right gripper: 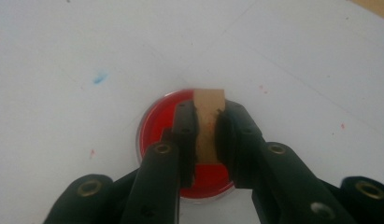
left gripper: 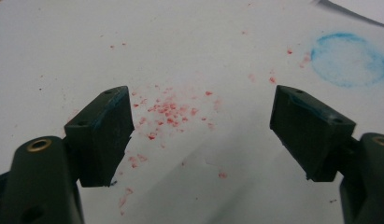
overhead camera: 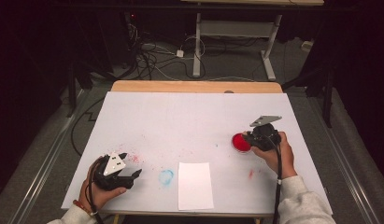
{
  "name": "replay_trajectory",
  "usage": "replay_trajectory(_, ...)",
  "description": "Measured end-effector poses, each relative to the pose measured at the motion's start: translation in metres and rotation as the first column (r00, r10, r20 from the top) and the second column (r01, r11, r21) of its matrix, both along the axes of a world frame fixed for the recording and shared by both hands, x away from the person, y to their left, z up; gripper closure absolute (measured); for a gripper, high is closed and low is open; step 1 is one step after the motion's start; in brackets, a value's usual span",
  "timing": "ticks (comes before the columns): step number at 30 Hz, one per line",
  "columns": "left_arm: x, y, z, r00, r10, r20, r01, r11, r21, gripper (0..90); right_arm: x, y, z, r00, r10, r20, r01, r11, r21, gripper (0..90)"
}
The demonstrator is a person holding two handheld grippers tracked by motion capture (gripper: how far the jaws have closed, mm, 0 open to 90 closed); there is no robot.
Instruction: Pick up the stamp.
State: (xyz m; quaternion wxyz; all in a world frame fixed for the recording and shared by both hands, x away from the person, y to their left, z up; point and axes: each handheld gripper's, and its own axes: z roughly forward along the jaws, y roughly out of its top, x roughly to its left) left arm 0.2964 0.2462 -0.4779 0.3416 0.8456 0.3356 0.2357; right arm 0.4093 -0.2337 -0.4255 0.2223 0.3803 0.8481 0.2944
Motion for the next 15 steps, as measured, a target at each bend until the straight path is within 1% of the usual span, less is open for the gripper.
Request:
replay_trajectory(2,0.001,0.000,0.000,1.0000,-0.001,-0.001,0.001,1.0000,-0.002,20.8,-0.001,-0.001,0.003,1.0000,0.002,0.005,-0.002,1.000,0.003,76.3)
replay_trajectory(6,0.001,-0.001,-0.001,1.0000,-0.005,-0.004,0.005,1.0000,0.001,20.8,-0.007,-0.004,0.017,0.9993,0.012,0.036,-0.013,1.000,0.025,76.3)
replay_trajectory(7,0.001,0.000,-0.001,1.0000,-0.008,-0.004,0.008,1.0000,-0.001,20.8,-0.011,-0.006,0.023,0.9984,0.013,0.055,-0.015,0.999,0.030,76.3)
replay_trajectory(9,0.001,-0.001,-0.001,0.9999,-0.009,-0.005,0.009,1.0000,0.001,20.8,-0.012,-0.006,0.025,0.9985,0.011,0.053,-0.013,0.999,0.037,76.2)
replay_trajectory(11,0.001,-0.001,0.000,0.9999,-0.013,-0.005,0.013,0.9999,0.002,20.8,-0.015,-0.007,0.031,0.9969,0.023,0.075,-0.026,0.999,0.036,76.2)
replay_trajectory(15,0.001,-0.002,-0.001,0.9998,-0.017,-0.004,0.017,0.9999,0.002,20.8,-0.021,-0.009,0.040,0.9956,0.027,0.089,-0.031,0.999,0.042,76.2)
